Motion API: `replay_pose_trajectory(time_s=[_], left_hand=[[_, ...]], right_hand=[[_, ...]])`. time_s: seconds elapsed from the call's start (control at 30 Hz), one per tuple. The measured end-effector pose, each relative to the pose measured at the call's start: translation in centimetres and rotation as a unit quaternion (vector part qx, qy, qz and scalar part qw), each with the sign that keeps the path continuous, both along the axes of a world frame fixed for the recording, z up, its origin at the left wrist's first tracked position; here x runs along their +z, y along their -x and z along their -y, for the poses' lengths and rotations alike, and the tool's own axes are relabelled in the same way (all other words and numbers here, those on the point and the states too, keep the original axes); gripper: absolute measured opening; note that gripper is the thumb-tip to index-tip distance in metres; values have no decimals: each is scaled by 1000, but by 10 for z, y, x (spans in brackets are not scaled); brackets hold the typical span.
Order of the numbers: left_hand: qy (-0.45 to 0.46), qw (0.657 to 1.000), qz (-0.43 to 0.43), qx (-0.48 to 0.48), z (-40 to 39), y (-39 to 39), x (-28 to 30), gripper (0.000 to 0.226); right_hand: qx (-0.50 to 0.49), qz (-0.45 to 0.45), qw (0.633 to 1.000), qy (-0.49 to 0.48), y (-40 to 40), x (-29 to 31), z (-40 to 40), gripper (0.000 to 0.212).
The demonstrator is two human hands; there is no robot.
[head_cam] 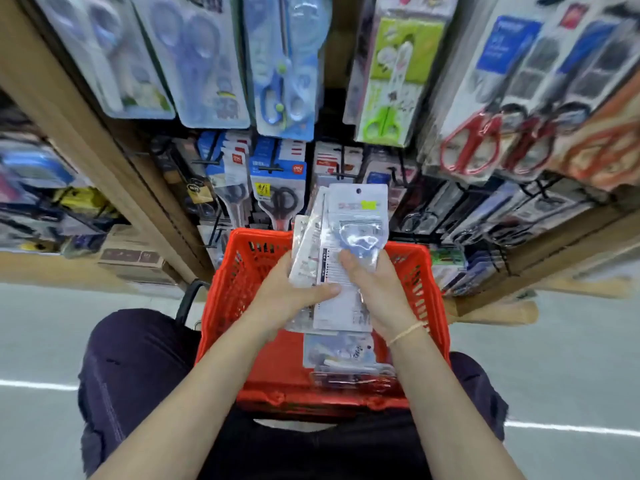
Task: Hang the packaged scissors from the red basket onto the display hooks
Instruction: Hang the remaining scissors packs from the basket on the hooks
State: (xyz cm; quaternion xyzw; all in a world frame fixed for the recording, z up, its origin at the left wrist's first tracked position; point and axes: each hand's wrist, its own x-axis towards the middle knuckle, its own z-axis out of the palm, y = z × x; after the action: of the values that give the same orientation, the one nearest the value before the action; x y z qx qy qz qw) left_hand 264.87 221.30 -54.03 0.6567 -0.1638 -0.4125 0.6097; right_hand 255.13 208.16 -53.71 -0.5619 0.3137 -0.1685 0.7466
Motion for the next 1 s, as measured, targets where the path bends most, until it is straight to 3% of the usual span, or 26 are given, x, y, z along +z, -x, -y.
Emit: replay_pose_trajectory(time_s=[0.2,0.33,0.4,0.53,0.63,0.7,0.8,0.9,1.0], left_hand=[[59,997,18,56,-1,12,51,59],[95,988,25,119,-8,7,74,53],[118,983,29,141,-12,4,87,51],[149,977,43,149,-20,-5,107,54],[164,972,46,163,-29,-8,117,59],[171,970,46,170,-32,-10,122,64],[183,965,44,182,-34,-15,129,53],[201,959,51,191,-32,-18,141,51],[222,954,59,192,-31,-21,155,54]], right_hand=[[-91,47,987,126,9,49,2,49],[-103,71,980,157,18,81,8,17],[-115,77,978,155,22,91,10,15],[-121,117,980,107,24,116,10,32],[-114,198,970,86,22,136,12,13],[-95,233,965,79,22,151,13,17],[-63,175,976,117,15,165,11,22],[-23,117,981,156,4,180,1,12],[-16,74,984,159,-8,189,-10,47]])
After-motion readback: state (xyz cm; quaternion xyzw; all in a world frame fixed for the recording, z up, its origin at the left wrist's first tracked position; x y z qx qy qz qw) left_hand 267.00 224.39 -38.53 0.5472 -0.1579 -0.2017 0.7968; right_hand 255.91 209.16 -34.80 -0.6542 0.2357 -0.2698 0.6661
